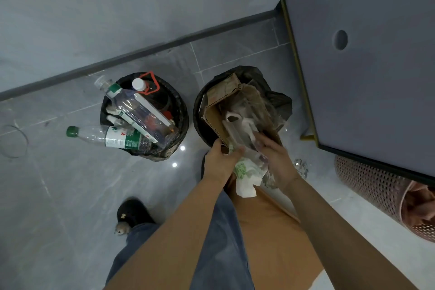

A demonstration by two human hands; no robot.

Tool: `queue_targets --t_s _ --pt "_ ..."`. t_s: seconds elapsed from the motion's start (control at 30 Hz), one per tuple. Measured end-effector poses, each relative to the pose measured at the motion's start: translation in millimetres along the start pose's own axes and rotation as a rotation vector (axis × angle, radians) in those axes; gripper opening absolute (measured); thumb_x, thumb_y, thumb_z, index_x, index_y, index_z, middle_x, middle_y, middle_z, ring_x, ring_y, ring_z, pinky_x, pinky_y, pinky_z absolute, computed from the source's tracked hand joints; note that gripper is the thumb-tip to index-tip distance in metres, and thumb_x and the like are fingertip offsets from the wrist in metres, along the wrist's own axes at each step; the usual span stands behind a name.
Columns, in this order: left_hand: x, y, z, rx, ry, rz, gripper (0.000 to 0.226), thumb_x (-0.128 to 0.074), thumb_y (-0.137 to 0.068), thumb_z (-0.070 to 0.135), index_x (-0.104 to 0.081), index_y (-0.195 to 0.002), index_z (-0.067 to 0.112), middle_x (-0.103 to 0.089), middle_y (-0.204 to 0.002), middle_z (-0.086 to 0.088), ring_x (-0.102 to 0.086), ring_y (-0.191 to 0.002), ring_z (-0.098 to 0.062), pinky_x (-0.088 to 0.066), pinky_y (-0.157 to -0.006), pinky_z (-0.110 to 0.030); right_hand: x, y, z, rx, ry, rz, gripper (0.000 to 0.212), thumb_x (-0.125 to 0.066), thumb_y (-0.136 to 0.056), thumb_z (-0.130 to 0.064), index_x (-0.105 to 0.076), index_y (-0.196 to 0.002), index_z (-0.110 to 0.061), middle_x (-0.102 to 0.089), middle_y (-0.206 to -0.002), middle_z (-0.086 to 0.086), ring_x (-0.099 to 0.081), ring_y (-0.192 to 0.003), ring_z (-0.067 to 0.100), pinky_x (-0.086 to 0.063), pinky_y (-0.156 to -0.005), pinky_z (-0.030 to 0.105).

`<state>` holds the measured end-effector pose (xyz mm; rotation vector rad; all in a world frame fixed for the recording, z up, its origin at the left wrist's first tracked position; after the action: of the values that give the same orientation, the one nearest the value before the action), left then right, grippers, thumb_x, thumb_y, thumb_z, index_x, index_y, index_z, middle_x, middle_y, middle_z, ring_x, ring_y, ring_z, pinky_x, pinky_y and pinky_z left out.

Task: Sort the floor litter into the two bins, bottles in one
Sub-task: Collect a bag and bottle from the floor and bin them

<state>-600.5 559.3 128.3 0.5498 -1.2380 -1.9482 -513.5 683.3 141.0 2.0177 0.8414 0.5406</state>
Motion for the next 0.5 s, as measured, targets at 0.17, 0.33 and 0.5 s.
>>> queue_targets --t_s 0.17,0.33,0.5 --pt "3.7 -2.5 11.3 -0.066 -0.007 0.024 0.016 -0.069 -0.086 0.019 -0.062 -0.1 0.014 -0.069 -0.096 -0.005 -0.066 -0.088 -0.02 -0.056 -0.078 -0.032 13.1 42.7 -0.7 0.466 0.4 0.022 0.059 -0.057 -0.078 -0.016 -0.049 -0.133 -0.034 -0.04 -0.148 0.003 -0.037 -0.136 0.011 -0.032 -0.114 0.032" --pt "5.1 -3.5 8.5 -0.068 0.004 0.021 0.01 -0.066 -0.087 0.018 -0.065 -0.096 0.015 -0.072 -0.094 -0.007 -0.069 -0.09 -0.022 -0.056 -0.085 -0.042 -11.0 62.7 14.3 0.67 0.978 -0.069 0.085 -0.06 -0.076 -0.033 -0.017 -0.15 -0.034 -0.012 -0.159 -0.005 -0.018 -0.145 0.018 -0.028 -0.112 0.034" --pt "8.9 -3.6 13.5 -0.061 0.096 -0.057 0.008 -0.064 -0.091 0.025 -0.065 -0.096 0.018 -0.072 -0.094 -0.007 -0.07 -0.09 -0.024 -0.057 -0.084 -0.048 -13.7 39.0 0.0 0.776 0.956 0.056 0.053 -0.051 -0.083 -0.03 -0.047 -0.135 -0.022 -0.06 -0.126 0.005 -0.053 -0.115 0.019 -0.047 -0.095 0.037"
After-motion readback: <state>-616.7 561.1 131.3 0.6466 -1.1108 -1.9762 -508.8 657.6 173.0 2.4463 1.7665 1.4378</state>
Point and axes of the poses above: each hand's wrist, its own y-axis away from the middle knuckle, its own x-axis out of the back of the hand, z = x × y, the point moved 5 cm from there along -y, towards the middle knuckle
